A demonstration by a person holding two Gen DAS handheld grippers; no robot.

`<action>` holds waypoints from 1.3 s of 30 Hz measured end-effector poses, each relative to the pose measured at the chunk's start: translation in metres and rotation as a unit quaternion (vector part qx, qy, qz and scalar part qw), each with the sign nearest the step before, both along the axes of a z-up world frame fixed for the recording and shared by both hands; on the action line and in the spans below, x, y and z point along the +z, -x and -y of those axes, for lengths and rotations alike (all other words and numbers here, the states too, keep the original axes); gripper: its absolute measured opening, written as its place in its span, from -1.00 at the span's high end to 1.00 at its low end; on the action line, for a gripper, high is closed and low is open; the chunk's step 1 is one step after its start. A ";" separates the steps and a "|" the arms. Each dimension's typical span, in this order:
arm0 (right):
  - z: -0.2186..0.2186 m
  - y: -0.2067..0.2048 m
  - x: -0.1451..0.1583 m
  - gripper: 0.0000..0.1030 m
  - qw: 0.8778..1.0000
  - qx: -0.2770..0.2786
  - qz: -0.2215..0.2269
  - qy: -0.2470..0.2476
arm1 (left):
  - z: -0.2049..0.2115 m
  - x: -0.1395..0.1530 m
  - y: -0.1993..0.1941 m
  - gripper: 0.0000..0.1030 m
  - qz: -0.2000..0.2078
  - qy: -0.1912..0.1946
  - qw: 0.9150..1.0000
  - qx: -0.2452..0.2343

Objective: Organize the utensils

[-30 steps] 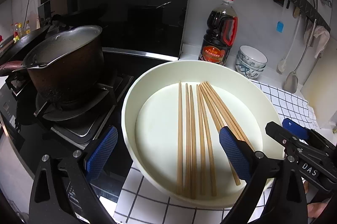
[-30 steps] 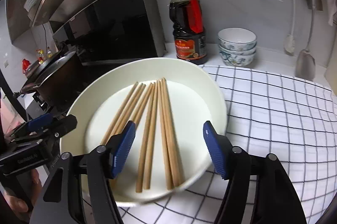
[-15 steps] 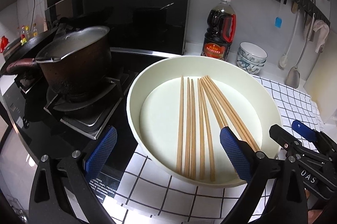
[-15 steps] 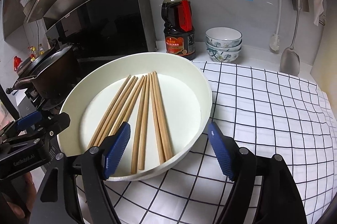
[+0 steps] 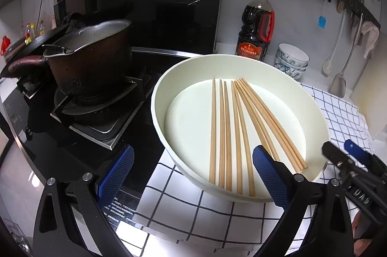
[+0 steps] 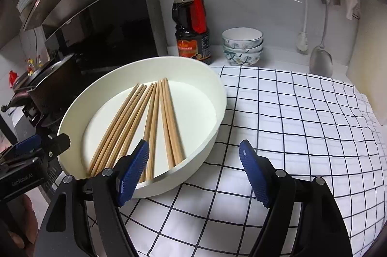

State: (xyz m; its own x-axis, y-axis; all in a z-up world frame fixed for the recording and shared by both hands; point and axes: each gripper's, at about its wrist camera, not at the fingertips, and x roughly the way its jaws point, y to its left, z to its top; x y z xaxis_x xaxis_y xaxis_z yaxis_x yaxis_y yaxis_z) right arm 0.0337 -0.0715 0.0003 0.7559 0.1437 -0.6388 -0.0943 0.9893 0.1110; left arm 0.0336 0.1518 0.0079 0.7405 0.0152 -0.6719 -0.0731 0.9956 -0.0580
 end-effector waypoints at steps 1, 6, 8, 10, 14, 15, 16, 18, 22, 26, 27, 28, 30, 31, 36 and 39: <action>0.001 0.001 0.000 -0.44 1.000 -0.003 0.000 -0.002 | 0.000 0.000 0.000 -0.88 0.001 -0.002 1.000 -0.002; 0.001 0.003 -0.002 -0.44 1.000 -0.012 -0.001 0.000 | -0.001 -0.001 -0.001 -0.88 -0.001 -0.001 1.000 -0.005; 0.001 0.003 -0.001 -0.44 1.000 -0.014 0.000 -0.001 | -0.001 -0.002 -0.001 -0.88 -0.002 -0.004 1.000 -0.007; 0.000 0.003 -0.002 -0.44 1.000 -0.015 0.000 0.000 | 0.000 -0.002 -0.002 -0.88 -0.002 -0.007 1.000 -0.008; -0.002 0.005 0.000 -0.44 1.000 -0.014 0.002 0.002 | -0.001 0.002 -0.002 -0.88 0.004 -0.007 1.000 -0.009; -0.002 0.006 0.002 -0.44 1.000 -0.014 0.004 0.001 | 0.000 0.003 -0.001 -0.88 0.007 -0.009 1.000 -0.008; -0.003 0.007 0.003 -0.44 1.000 -0.014 0.006 0.002 | 0.000 0.005 -0.001 -0.88 0.010 -0.012 1.000 -0.008; -0.004 0.008 0.005 -0.44 1.000 -0.014 0.009 0.005 | 0.001 0.008 0.001 -0.88 0.015 -0.012 1.000 -0.010; -0.006 0.010 0.010 -0.44 1.000 -0.013 0.012 0.008 | 0.001 0.013 0.004 -0.88 0.021 -0.006 1.000 -0.010; -0.007 0.015 0.016 -0.44 1.000 -0.014 0.025 0.014 | 0.000 0.020 0.010 -0.88 0.036 -0.009 0.999 -0.005; -0.007 0.016 0.018 -0.44 0.999 -0.014 0.026 0.016 | 0.000 0.022 0.011 -0.88 0.038 -0.009 0.999 -0.004; -0.008 0.016 0.019 -0.44 0.999 -0.013 0.028 0.016 | 0.000 0.024 0.012 -0.88 0.039 -0.007 0.999 -0.004; -0.008 0.019 0.021 -0.45 0.999 -0.010 0.030 0.015 | -0.001 0.027 0.014 -0.88 0.043 -0.004 0.999 -0.004; -0.008 0.019 0.021 -0.46 0.999 -0.010 0.032 0.015 | -0.001 0.028 0.015 -0.88 0.045 -0.004 0.999 -0.003; -0.009 0.025 0.028 -0.47 0.999 -0.007 0.043 0.014 | -0.003 0.035 0.020 -0.88 0.055 -0.001 0.999 -0.001; -0.009 0.028 0.031 -0.47 0.999 -0.005 0.049 0.017 | -0.003 0.038 0.023 -0.88 0.060 0.000 0.998 -0.002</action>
State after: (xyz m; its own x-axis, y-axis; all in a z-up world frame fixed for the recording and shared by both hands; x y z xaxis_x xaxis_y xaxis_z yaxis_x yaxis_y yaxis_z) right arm 0.0055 -0.0622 0.0314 0.8162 0.1162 -0.5660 -0.0936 0.9932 0.0688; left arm 0.0106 0.1546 0.0459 0.8161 0.0120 -0.5778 -0.0614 0.9959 -0.0661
